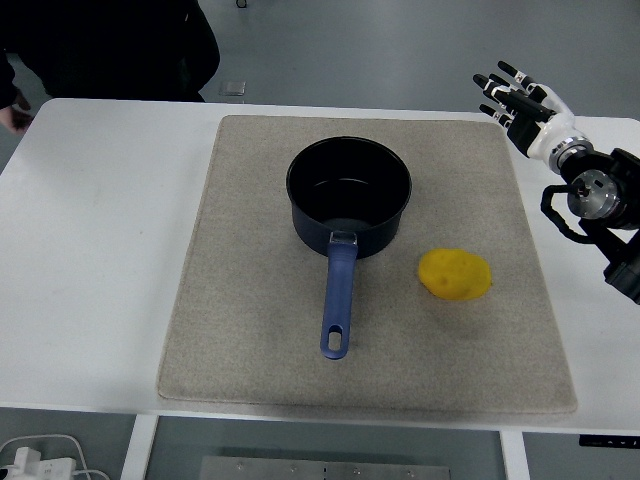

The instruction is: Put the potato in the blue pot

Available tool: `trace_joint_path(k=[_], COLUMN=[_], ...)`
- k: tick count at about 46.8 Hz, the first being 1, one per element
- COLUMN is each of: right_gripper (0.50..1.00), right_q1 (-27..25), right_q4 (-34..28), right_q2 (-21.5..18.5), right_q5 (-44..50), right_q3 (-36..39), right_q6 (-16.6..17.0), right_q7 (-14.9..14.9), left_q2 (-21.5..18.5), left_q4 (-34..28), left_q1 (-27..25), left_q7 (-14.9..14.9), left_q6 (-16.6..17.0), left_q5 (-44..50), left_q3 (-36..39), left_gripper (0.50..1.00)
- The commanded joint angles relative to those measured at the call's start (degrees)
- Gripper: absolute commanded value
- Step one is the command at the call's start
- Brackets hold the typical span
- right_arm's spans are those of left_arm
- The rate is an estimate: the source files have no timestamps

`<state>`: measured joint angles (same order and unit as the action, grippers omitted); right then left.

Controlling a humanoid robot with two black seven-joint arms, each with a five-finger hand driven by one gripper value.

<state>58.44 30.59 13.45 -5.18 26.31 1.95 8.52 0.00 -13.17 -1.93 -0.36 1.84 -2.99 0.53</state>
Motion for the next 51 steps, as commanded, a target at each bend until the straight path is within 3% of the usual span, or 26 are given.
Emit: trace_joint_path(k=[1, 43, 51], right_gripper=[0.932, 0.934, 0.932], right_q1=[0.01, -0.26, -1.31], right_q4=[0.00, 0.00, 0.00], right_q2=[0.00, 0.79, 2.72], right_q5=[0.00, 0.00, 0.08], right_q3=[-0.03, -0.56, -0.56], right_q6=[-0.02, 0.51, 5.34], right_q7=[0.00, -0.09, 0.18], left_q2=[0.00, 0.00, 0.00], left_q4=[-0.10, -0.01, -0.19], left_q1=[0.00, -0.09, -0.09], left_q7=[-0.08, 0.01, 0.01], left_q6=[-0.09, -0.79, -0.79], left_q5=[-0.35, -0.27, -0.27], left_q3=[0.09, 0.09, -0.09], left_gripper=[0.996, 0.996, 0.996])
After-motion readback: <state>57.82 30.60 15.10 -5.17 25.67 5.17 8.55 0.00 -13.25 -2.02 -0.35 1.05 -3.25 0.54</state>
